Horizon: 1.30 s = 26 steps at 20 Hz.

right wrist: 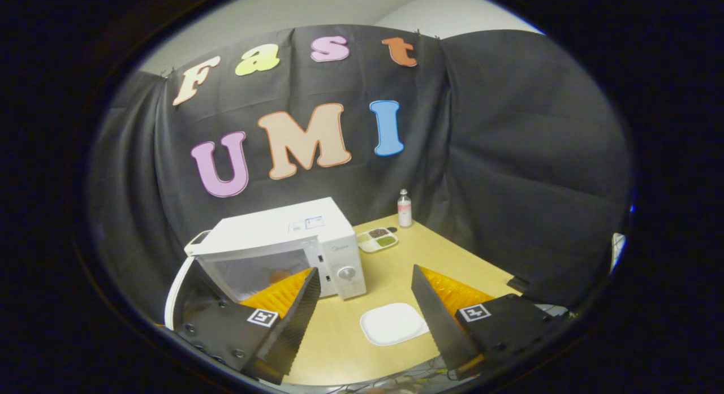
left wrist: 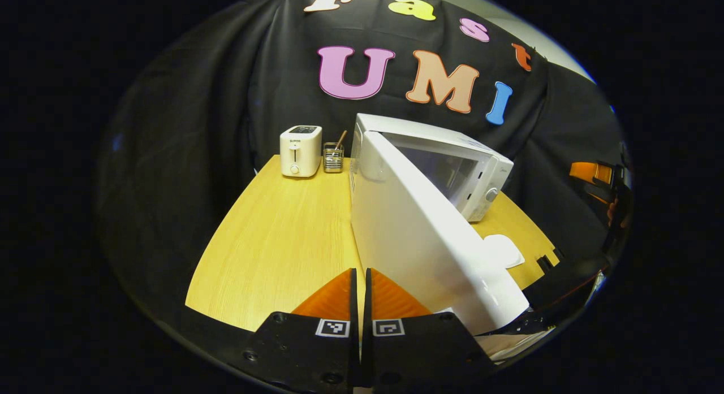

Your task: Open the microwave oven with the left hand, put the food in, and close the microwave oven.

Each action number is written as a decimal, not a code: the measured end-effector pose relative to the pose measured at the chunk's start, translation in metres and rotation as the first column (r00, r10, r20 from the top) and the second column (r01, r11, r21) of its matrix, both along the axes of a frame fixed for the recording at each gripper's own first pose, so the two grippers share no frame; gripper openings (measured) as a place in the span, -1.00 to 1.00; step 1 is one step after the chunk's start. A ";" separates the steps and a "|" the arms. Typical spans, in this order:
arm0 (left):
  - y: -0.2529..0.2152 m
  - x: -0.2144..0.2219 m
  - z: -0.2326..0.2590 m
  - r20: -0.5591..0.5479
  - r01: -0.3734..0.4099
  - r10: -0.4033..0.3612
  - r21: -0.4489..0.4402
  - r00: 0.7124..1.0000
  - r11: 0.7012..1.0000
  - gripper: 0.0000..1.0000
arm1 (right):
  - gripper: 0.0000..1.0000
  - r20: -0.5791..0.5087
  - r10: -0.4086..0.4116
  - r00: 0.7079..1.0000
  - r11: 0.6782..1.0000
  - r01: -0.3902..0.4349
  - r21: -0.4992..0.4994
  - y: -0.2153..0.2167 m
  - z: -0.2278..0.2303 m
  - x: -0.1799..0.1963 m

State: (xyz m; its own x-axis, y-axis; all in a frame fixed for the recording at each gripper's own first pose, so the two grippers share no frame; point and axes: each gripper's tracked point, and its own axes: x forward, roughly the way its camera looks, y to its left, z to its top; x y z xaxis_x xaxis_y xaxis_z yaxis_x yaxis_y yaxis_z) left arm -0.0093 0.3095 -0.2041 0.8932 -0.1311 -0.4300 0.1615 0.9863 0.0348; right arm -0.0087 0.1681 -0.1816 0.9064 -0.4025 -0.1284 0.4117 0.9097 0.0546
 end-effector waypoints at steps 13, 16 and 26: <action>-0.098 0.046 0.000 -0.027 -0.086 0.083 -0.110 0.996 0.990 -0.99 | 0.83 -0.051 0.101 0.994 0.995 -0.100 0.018 -0.069 -0.001 0.041; -0.124 0.058 0.001 -0.008 -0.097 0.096 -0.099 0.995 0.990 -0.99 | 0.83 -0.061 0.132 0.989 0.991 -0.130 0.037 -0.084 -0.006 0.054; -0.215 0.088 -0.003 0.035 -0.058 0.060 -0.064 0.998 0.996 -0.99 | 0.99 -0.090 0.205 0.975 0.975 -0.196 0.104 -0.125 -0.039 0.080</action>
